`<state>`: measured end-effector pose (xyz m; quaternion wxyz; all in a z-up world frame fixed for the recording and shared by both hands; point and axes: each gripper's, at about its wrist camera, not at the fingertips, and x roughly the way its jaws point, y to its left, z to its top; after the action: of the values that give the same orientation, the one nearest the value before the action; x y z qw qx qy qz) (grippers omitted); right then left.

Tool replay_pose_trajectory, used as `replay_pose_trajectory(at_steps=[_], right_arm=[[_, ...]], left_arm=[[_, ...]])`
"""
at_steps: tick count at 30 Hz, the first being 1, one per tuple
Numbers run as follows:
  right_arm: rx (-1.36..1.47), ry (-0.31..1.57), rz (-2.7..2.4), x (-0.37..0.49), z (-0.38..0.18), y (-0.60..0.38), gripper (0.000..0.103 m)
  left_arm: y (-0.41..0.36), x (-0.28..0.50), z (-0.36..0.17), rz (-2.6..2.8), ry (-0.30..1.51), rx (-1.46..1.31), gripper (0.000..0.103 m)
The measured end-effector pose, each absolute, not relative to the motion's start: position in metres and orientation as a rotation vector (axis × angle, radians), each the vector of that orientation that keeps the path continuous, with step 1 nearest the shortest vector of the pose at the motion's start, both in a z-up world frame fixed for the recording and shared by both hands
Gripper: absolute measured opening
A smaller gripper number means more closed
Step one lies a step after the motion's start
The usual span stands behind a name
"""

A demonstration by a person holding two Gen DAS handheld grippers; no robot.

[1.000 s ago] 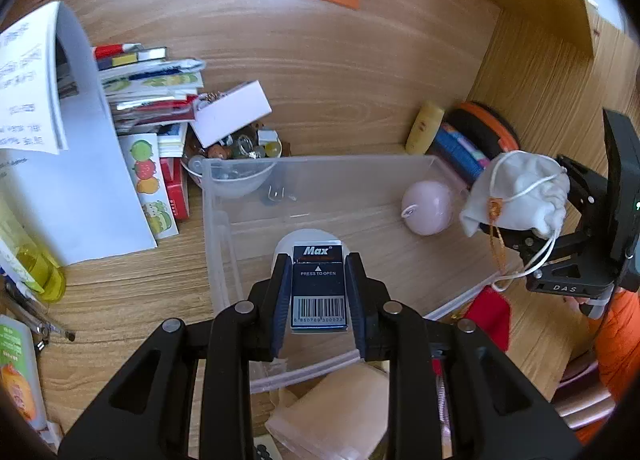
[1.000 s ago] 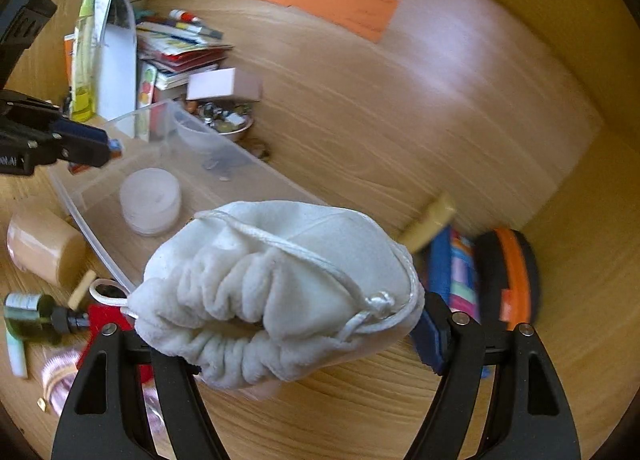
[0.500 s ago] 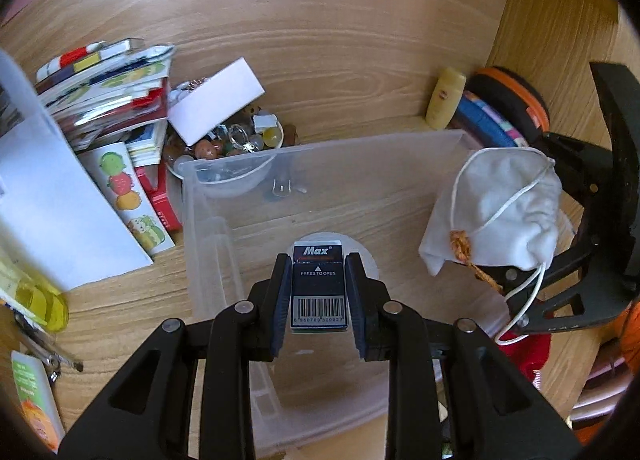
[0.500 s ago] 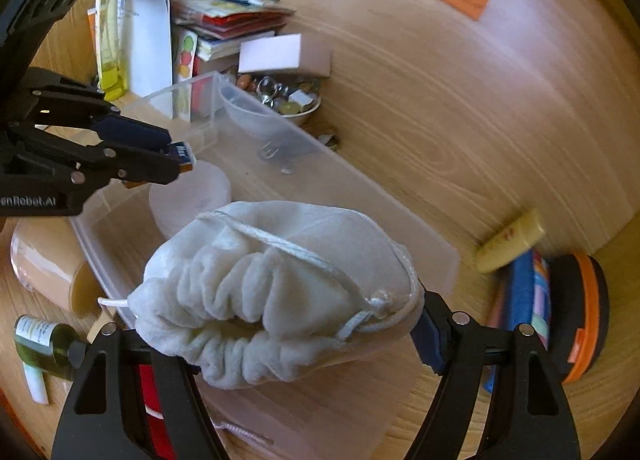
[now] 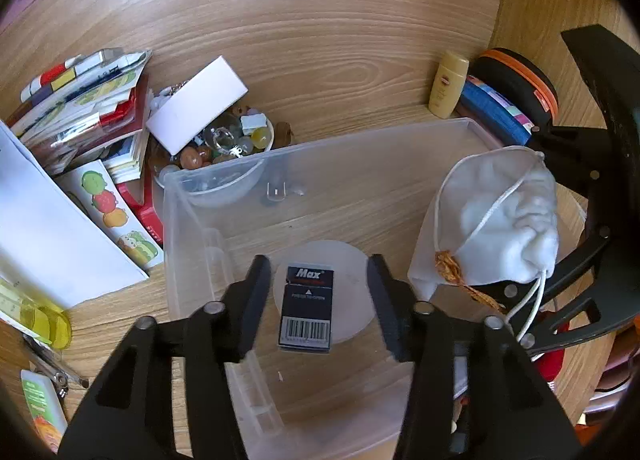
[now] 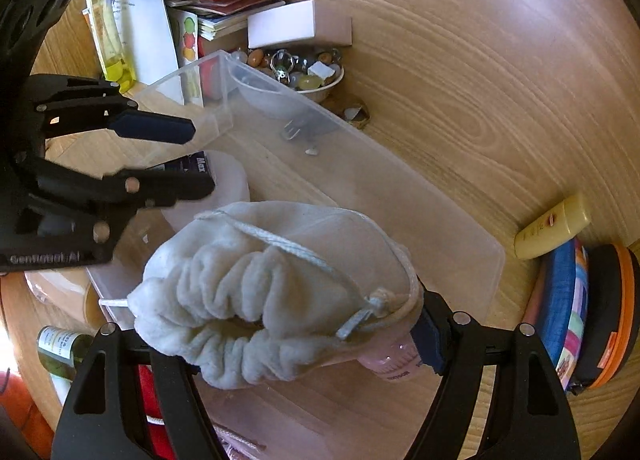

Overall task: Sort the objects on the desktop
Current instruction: 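Carry the card box with left tool while right tool carries white pouch, then open both tools to drop the card box and white pouch into the box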

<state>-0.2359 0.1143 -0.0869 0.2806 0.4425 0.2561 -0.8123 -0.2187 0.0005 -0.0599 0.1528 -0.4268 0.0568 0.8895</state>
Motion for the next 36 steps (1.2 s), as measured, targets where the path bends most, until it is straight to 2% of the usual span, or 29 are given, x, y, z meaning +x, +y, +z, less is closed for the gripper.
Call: replay_pose_trajectory(at_steps=[3,13,23,25,28,36], right_arm=[[1.19,0.695,-2.171,-0.231,-0.086,0.115,0.075],[1.202,0.724,-2.199,-0.215,-0.076,0.13,0.076],[1.175,0.74,-2.278,-0.194,-0.061,0.155,0.076],[1.169,0.723,-2.295,-0.189,-0.057,0.161,0.076],[1.147,0.683,-2.322,-0.183,-0.052,0.168,0.076],[1.053,0.546,-2.396,-0.156,-0.037,0.185,0.083]], left_arm=[[0.001,-0.216,-0.058,2.552,0.172,-1.213,0.054],[-0.004,-0.2,-0.043,2.593,0.161,-1.144,0.074],[-0.007,-0.182,-0.03,2.616,0.137,-1.107,0.076],[-0.009,-0.176,-0.026,2.629,0.13,-1.096,0.079],[-0.013,-0.166,-0.019,2.659,0.122,-1.066,0.088],[-0.025,-0.133,-0.005,2.738,0.112,-0.999,0.094]])
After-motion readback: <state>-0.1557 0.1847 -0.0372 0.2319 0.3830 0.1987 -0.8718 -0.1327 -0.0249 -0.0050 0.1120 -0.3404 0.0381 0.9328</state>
